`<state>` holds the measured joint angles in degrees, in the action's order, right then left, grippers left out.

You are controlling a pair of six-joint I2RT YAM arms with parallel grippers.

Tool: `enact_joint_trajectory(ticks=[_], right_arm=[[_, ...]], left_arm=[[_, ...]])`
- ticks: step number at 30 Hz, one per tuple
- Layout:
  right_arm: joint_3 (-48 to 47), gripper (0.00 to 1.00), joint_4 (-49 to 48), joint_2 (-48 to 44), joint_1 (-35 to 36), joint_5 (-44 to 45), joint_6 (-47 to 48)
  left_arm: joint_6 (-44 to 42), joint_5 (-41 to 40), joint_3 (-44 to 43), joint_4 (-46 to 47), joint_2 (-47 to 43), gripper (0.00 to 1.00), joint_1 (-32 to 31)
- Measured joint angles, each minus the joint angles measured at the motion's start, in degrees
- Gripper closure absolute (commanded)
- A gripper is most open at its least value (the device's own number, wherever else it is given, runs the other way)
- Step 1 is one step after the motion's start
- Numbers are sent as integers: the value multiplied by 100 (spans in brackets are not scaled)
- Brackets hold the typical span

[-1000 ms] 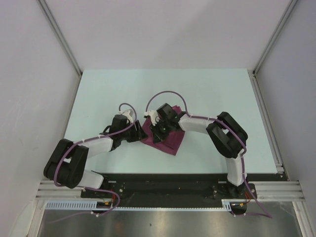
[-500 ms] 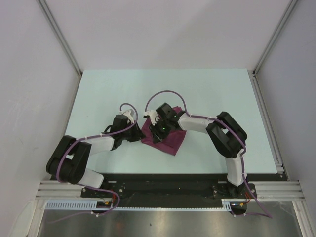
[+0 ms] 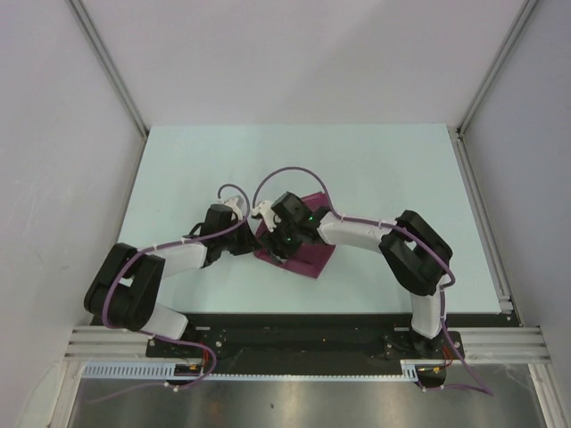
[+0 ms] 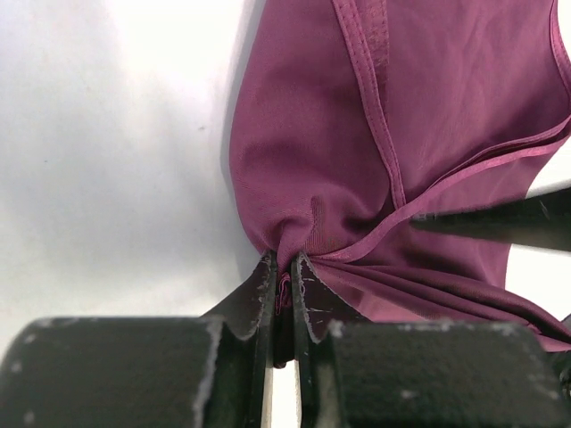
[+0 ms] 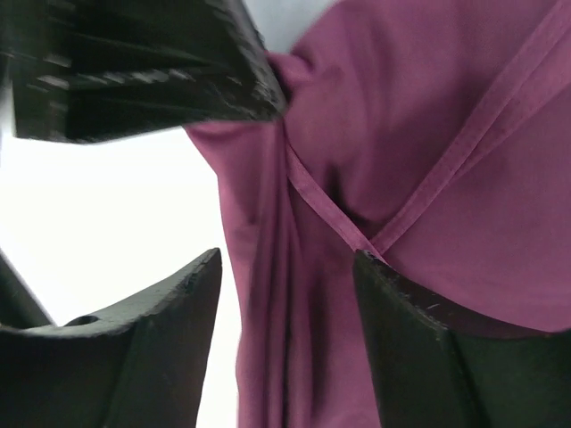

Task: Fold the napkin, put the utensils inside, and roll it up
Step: Roll the napkin with the utensil

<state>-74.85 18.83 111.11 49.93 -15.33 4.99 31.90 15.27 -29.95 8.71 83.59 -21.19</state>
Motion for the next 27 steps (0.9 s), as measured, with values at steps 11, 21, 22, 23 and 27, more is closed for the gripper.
enact_joint_trajectory(ticks=[11,21,22,23,27], right_arm=[[315,40,-466,-236,684,1480,94],[317,82,-549,4,142,573,-160],[317,85,-562,33,72,389,-203],[317,87,-570,48,17,264,-238],[319,98,-673,109,-310,-566,-380]], left_arm=[[0,4,-138,-225,26,90,0],[-4,26,-140,-214,44,68,0],[-17,31,-140,-210,44,64,2],[-11,31,-140,-203,44,55,2],[-9,39,-140,-155,-15,27,0]])
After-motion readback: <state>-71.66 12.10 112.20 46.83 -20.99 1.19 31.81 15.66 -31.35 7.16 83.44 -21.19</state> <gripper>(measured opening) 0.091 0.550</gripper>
